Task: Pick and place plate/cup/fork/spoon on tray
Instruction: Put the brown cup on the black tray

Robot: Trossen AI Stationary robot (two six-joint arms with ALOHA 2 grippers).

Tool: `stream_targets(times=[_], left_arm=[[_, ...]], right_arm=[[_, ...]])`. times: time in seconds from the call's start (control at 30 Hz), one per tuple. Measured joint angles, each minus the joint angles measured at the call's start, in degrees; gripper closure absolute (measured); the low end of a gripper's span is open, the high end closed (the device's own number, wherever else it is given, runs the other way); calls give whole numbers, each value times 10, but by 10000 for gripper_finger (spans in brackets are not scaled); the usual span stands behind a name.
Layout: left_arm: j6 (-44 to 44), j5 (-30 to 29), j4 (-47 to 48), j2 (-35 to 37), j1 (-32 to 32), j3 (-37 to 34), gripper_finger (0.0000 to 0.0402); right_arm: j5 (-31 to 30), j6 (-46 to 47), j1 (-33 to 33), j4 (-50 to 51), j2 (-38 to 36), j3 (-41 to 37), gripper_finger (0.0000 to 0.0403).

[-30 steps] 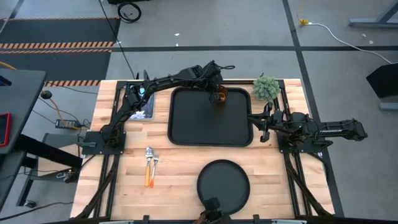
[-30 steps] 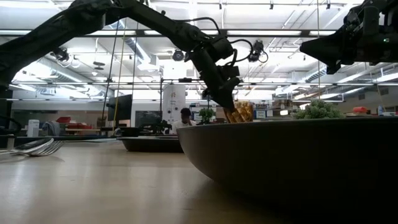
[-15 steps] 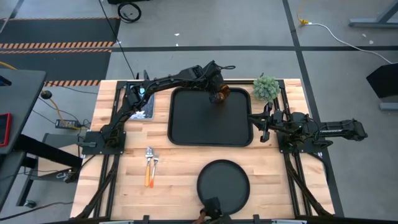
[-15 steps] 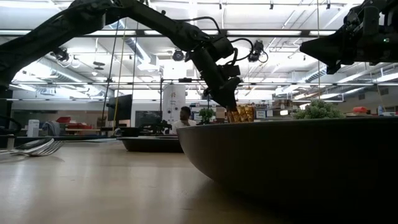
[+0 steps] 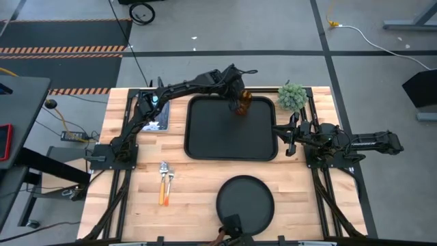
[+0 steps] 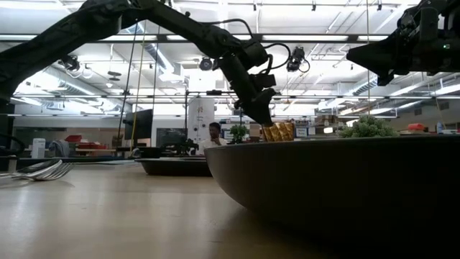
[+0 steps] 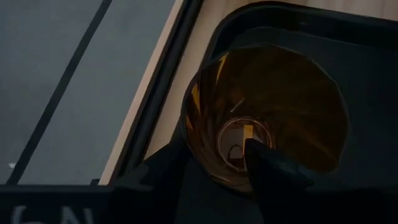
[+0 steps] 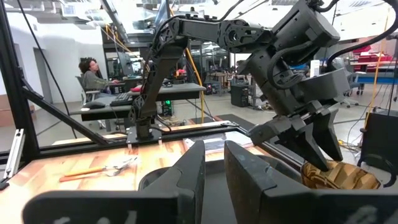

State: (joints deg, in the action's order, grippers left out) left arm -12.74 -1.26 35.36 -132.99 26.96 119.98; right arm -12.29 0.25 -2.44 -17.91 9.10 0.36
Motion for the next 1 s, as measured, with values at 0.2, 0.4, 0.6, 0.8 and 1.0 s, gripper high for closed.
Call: stream_targets(times=[0.2, 0.4, 0.6, 0.8, 1.0], left_arm=[[-15, 0, 2, 9, 3, 0, 224], [-24, -2, 20, 31, 13, 1, 229], [-20, -16, 81, 34, 23, 1, 230], [4, -16, 97, 19, 22, -3, 230], [31, -16, 103, -1, 3, -4, 230]], right_arm=[[0, 0, 0, 0, 0, 0, 334], [0, 0, 0, 0, 0, 0, 334], [0, 0, 0, 0, 0, 0, 334], [0, 0, 0, 0, 0, 0, 334], [0, 0, 0, -2, 0, 0, 334]])
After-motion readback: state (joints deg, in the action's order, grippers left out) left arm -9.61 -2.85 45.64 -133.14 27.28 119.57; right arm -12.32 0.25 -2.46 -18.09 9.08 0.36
